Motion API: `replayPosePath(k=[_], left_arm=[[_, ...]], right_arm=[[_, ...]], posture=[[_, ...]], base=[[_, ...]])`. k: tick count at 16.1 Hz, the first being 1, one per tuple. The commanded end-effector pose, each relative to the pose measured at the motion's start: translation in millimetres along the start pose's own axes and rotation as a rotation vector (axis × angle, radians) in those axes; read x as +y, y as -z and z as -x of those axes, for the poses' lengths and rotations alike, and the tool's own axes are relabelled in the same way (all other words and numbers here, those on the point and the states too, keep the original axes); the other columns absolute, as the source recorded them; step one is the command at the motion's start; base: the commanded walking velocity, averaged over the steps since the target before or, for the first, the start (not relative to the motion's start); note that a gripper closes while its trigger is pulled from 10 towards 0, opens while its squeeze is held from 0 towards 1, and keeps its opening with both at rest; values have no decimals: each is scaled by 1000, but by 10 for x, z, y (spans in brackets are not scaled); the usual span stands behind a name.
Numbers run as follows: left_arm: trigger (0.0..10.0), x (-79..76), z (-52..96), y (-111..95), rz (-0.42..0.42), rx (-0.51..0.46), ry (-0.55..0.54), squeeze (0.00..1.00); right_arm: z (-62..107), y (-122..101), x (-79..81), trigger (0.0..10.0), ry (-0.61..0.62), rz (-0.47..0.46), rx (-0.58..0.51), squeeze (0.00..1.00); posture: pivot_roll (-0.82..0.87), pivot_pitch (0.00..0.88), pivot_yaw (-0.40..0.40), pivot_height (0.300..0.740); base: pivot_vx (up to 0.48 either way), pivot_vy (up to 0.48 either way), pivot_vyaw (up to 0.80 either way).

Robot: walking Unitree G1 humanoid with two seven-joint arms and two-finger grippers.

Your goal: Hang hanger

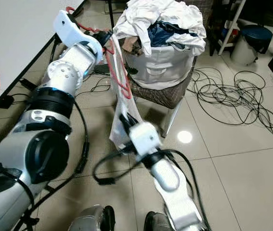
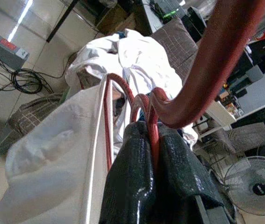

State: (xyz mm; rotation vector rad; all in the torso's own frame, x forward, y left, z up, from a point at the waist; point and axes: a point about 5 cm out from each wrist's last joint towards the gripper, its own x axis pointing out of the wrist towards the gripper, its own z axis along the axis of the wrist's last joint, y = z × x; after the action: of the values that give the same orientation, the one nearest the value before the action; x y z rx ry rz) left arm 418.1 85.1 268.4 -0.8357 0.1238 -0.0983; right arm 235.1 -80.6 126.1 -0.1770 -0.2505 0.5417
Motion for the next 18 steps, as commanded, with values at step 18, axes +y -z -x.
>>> replayPosePath(k=[18], left_arm=[[10000,-51,3,27,32,-34,8,0]], right_arm=[[-142,-355,26,10000,-17,8,-124,0]], posture=[[-118,81,87,740]], base=[[0,0,0]])
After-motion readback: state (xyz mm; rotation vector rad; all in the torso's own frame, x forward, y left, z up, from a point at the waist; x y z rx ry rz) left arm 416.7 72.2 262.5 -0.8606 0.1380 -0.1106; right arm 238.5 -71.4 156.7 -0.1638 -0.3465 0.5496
